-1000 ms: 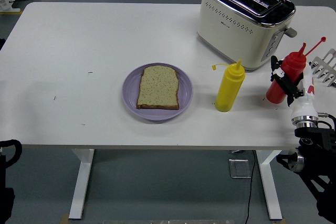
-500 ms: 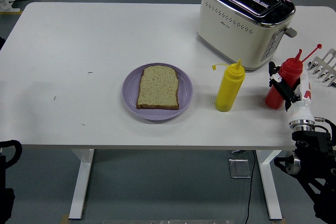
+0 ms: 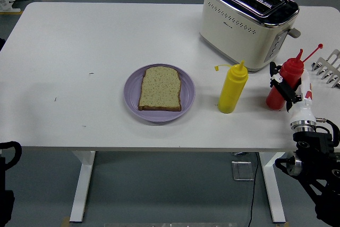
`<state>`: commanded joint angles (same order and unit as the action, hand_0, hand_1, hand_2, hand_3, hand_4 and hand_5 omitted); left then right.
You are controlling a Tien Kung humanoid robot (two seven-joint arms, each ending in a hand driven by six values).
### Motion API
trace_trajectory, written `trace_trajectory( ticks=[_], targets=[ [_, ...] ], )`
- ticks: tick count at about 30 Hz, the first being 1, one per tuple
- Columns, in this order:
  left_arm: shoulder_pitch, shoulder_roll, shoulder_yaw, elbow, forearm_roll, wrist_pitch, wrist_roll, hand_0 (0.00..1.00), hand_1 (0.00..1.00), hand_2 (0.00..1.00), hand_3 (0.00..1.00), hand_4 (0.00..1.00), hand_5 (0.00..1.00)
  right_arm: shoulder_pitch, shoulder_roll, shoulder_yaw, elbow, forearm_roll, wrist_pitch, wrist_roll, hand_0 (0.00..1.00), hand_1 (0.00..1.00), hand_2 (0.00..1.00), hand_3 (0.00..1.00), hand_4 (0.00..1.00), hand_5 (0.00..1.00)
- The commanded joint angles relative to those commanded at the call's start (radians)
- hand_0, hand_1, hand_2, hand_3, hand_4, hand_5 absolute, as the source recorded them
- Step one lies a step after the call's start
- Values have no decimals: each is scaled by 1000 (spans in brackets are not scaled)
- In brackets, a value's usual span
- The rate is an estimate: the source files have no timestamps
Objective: Pick up the cup,pour liquid into bread,place the cup on the desk
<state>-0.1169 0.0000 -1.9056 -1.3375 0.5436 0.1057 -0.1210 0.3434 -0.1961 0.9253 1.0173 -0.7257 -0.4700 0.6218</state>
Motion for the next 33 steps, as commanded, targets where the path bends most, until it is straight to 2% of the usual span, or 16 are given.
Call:
trace_trajectory(
  ticks=[5,6,11,12,17,18,23,24,29,30,33],
  targets=[
    [0,0,1,0,0,0,0,784,731,734,688,587,998,-1,1,-2,-2,-3,1,-2,92,125,255,327,694,327],
    [0,0,1,0,0,0,0,783,731,734,688,588,998,-1,1,-2,-3,-5,1,-3,157,174,301,356,696,322],
    [-1,0,1,0,0,0,0,783,731,734,688,588,998,-3,0,-1,-3,-9,9,-7,157,174,301,356,696,322],
    [-1,0,1,0,0,0,0,783,732,734,688,589,998,-4,0,0,-3,-10,9,-6,269,321,395,428,699,310],
    [-1,0,1,0,0,0,0,783,732,734,688,589,998,-10,2,3,-1,-12,-1,3,269,321,395,428,699,310],
    [-1,0,0,0,0,0,0,783,733,734,688,587,998,-11,2,4,-1,-12,-3,4,336,396,433,461,701,303],
    [-1,0,1,0,0,0,0,783,733,734,688,587,998,-14,4,0,-4,-24,-18,12,336,396,433,461,701,303],
    [-1,0,1,1,0,0,0,783,733,734,689,588,998,-15,4,0,-4,-28,-20,13,461,502,512,517,706,292],
    [-1,0,1,0,0,1,0,783,733,734,689,588,998,-23,3,2,-1,-48,-35,21,461,502,512,517,706,292],
    [-1,0,1,0,0,1,0,784,733,734,689,588,998,-24,3,2,-1,-51,-37,21,541,564,559,587,720,274],
    [-1,0,1,0,0,0,0,784,733,734,689,588,998,-30,3,1,0,-67,-48,24,541,564,559,587,720,274]
  ],
)
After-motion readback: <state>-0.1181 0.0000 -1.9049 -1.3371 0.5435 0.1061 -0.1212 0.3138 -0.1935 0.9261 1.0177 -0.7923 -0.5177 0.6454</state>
